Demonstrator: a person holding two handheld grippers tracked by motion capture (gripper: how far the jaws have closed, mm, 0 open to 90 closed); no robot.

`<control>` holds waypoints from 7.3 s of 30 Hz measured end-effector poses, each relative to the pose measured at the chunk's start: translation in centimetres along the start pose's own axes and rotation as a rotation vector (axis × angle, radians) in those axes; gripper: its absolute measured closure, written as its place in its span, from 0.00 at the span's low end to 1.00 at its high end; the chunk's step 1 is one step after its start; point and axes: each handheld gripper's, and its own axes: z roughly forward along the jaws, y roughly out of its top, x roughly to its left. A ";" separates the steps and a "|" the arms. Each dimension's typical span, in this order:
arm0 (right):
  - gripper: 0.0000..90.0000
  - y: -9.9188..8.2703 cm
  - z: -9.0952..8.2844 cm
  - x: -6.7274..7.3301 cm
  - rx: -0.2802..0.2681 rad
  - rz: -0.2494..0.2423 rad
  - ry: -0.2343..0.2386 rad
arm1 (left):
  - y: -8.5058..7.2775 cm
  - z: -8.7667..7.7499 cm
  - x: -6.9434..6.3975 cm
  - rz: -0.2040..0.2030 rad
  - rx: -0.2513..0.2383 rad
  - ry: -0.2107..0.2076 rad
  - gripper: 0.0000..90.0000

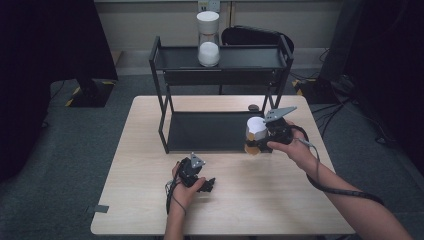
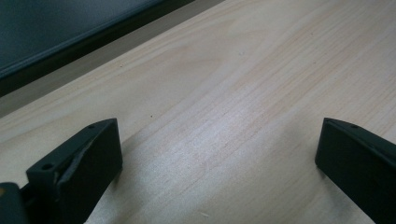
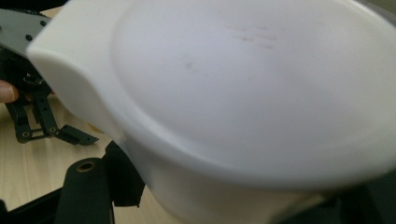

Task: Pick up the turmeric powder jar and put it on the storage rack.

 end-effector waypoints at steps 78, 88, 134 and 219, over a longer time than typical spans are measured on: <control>0.34 22.8 -8.7 -2.6 -0.034 -0.035 -0.037 | 0.0 0.0 0.0 -0.001 0.002 -0.001 0.00; 0.34 24.9 -8.7 -3.3 -0.049 -0.018 -0.063 | 0.0 0.0 0.0 -0.001 0.001 -0.002 0.00; 0.34 25.8 -3.9 -6.9 -0.053 0.082 -0.158 | 0.0 0.0 0.0 0.001 0.003 -0.002 0.00; 0.03 13.7 -7.0 -1.4 -0.175 0.101 -0.099 | 0.0 0.0 0.0 -0.002 0.001 -0.001 0.00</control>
